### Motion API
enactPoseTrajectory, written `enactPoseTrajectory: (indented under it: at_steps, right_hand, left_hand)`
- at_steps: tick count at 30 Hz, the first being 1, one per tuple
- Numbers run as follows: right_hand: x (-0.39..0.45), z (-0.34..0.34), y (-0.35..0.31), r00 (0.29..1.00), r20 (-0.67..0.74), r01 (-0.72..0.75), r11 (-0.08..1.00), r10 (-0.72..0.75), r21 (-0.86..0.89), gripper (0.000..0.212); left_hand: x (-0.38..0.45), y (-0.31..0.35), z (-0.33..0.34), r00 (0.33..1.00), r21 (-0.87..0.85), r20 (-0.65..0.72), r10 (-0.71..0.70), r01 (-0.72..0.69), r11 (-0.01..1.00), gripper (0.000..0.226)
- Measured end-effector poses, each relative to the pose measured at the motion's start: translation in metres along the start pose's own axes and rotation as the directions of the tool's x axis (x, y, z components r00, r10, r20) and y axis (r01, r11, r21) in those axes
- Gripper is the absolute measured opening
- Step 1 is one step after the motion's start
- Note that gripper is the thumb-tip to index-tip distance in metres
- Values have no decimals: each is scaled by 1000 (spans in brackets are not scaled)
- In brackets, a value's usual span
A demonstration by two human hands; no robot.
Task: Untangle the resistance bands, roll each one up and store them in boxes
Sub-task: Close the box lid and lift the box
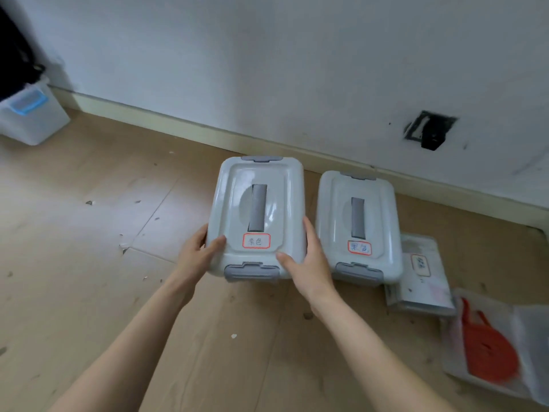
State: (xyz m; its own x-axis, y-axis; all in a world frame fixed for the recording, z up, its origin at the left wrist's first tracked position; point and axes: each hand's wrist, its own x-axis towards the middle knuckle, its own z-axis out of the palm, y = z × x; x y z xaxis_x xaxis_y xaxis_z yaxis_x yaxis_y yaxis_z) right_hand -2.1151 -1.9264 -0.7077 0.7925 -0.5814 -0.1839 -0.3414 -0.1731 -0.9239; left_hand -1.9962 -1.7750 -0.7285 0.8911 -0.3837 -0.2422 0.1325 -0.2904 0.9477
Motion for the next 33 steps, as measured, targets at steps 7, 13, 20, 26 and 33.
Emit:
enactPoseTrajectory:
  at_steps: [7, 13, 20, 26, 33]
  right_hand:
    - [-7, -89, -54, 968, -191, 172, 984, -160, 45, 75]
    - [-14, -158, -18, 949, -312, 52, 997, -30, 60, 65]
    - [-33, -158, 27, 918, -306, -133, 922, 253, 363, 85]
    - [-47, -130, 64, 929, -52, -263, 752, 366, 605, 89]
    - [11, -115, 62, 959, -30, -201, 749, 282, 632, 72]
  left_hand:
    - [-9, 97, 46, 964, -100, 93, 249, -240, 966, 26]
    - [-32, 99, 129, 931, -70, 270, 244, -234, 970, 27]
    - [-54, 57, 145, 951, -273, 274, -143, 219, 937, 60]
    - [-81, 20, 170, 906, -254, 388, -167, 280, 926, 52]
    - [-26, 27, 193, 945, -287, 316, -82, 178, 941, 79]
